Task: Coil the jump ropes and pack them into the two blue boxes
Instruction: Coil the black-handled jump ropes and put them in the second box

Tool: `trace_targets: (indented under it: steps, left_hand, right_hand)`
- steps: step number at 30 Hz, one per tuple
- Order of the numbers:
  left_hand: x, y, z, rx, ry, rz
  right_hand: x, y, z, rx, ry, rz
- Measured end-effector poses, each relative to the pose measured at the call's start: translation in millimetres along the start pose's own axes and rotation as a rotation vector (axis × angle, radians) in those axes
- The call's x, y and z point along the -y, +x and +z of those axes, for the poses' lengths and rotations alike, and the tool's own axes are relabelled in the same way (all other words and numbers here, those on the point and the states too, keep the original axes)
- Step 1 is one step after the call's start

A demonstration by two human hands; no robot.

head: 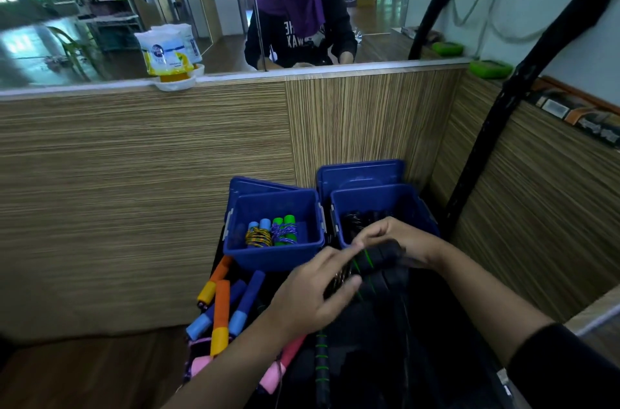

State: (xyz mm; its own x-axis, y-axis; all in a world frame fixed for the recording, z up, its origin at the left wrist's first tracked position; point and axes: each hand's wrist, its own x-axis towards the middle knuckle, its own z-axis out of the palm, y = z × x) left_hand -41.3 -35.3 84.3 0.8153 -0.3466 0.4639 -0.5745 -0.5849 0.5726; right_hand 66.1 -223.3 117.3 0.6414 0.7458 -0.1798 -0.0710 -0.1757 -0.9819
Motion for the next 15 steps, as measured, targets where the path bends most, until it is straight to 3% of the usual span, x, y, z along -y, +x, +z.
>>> trace_targets:
  steps: [2, 5, 9, 12, 15]
  left_hand:
    - [2.6, 11.4, -6.2, -0.141, -0.053, -0.059]
    - [26.5, 26.6, -15.6, -0.363, -0.026, -0.209]
    - [58.9, 37.6, -24.3, -0.479, 0.117, -0.467]
    - [77.4, 34.4, -23.2, -0.46, 0.252, -0.613]
    - [89.8, 17.4, -13.8, -0.274, 0.424, -0.596]
  right_hand:
    - [-7.3, 4.3, 16.3, -0.161, 0.096, 0.022]
    - [-26.5, 17.4, 44.5, -0.223, 0.221, 0.065]
    - [-43.7, 22.2, 74.2, -0.192, 0.015, 0.172]
    - [-41.9, 19.9, 97.1, -0.099, -0.106, 0.189]
    - [-29.4, 17.2, 101.8, -0.078, -0.604, 0.105]
